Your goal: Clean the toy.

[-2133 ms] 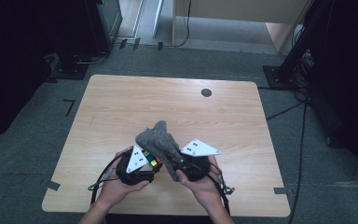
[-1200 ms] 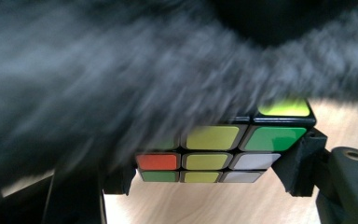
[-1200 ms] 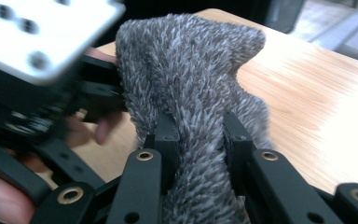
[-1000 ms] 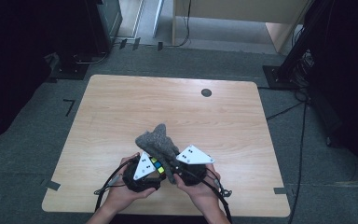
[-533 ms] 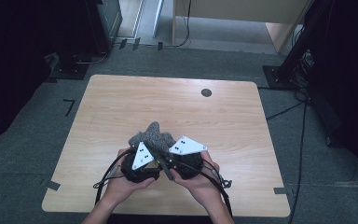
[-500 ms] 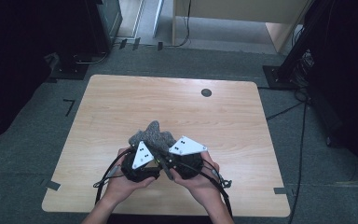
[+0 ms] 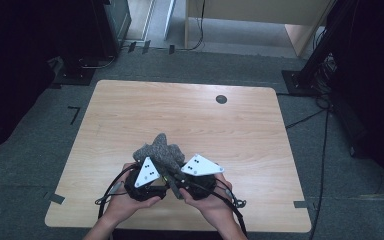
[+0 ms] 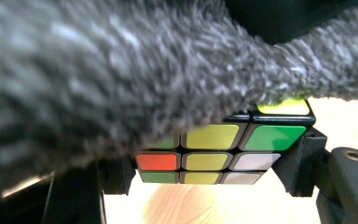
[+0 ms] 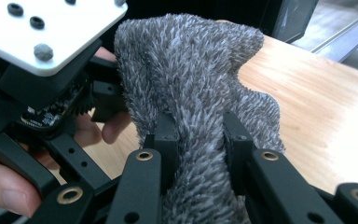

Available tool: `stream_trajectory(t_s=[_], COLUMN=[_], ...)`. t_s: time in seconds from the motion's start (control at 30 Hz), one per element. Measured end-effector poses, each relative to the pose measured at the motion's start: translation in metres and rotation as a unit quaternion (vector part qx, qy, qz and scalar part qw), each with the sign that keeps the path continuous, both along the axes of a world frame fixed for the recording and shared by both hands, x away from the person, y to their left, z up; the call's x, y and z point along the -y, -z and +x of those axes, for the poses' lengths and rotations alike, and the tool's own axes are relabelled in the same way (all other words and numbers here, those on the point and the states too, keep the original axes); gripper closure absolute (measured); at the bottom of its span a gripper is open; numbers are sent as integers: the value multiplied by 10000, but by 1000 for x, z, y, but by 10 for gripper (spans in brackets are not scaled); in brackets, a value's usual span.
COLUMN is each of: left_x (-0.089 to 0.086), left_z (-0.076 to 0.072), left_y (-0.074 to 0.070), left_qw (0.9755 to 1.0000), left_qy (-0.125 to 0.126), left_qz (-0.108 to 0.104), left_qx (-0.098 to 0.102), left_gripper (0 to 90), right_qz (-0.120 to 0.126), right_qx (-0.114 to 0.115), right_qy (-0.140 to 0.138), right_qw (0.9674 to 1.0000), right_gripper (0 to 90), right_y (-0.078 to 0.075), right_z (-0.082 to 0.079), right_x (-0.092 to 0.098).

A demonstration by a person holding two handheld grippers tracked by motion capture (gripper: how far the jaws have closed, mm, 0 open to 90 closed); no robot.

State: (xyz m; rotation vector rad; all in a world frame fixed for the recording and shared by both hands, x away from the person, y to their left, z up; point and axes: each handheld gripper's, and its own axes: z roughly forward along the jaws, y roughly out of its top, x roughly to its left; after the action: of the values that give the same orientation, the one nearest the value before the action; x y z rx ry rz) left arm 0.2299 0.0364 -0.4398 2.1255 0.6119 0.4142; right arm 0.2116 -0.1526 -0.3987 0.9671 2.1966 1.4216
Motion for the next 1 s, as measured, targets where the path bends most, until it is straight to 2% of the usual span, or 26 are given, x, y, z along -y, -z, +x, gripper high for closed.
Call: stream_trajectory(t_s=[0.07, 0.13, 0.23, 0.3, 0.37, 0.47, 0.57, 0.7, 0.77, 0.87, 0.93, 0.97, 1.0], left_x=[3, 3, 2, 2, 2, 3, 0, -6, -5, -1, 2, 3, 3], left_z=[-1, -2, -3, -2, -2, -3, -2, 0, 0, -2, -4, -4, -4], left_y=[0, -2, -2, -1, 0, 0, -1, -3, -3, -2, -1, 0, 1], left_qw=[10000, 9999, 9999, 9997, 9997, 9997, 9998, 9995, 9993, 9995, 9996, 9997, 9996], left_qy=[46, 90, 75, 71, 60, 71, 47, -38, -41, 53, 89, 95, 96], left_qz=[-36, -93, -119, -161, -194, -204, -163, -282, -346, -297, -226, -217, -229], left_qx=[-34, -101, -93, -141, -162, -145, -96, -113, -142, -126, -110, -117, -134], left_gripper=[342, 341, 341, 341, 341, 341, 341, 341, 341, 341, 341, 341, 341], right_qz=[81, 75, 197, 146, 107, 30, 72, 198, 237, 248, 191, 187, 279], right_qx=[-86, -65, -185, -211, -204, -51, 16, -98, -57, 64, 76, 70, 35], right_qy=[103, 170, 265, 248, 107, 35, 185, 393, 324, 130, 99, 103, 107], right_qw=[9999, 9998, 9993, 9994, 9997, 10000, 9998, 9990, 9992, 9996, 9997, 9997, 9995], right_gripper=[736, 735, 737, 741, 743, 742, 742, 746, 744, 739, 724, 712, 646], right_y=[-1, -2, -3, -4, -5, -5, -3, -4, -6, -6, -4, -3, -1], right_z=[0, 0, -2, -4, -8, -8, -2, 0, -3, -7, -7, -7, -5], right_x=[10, 13, 19, 17, 12, 5, 10, 20, 18, 10, 6, 6, 7])
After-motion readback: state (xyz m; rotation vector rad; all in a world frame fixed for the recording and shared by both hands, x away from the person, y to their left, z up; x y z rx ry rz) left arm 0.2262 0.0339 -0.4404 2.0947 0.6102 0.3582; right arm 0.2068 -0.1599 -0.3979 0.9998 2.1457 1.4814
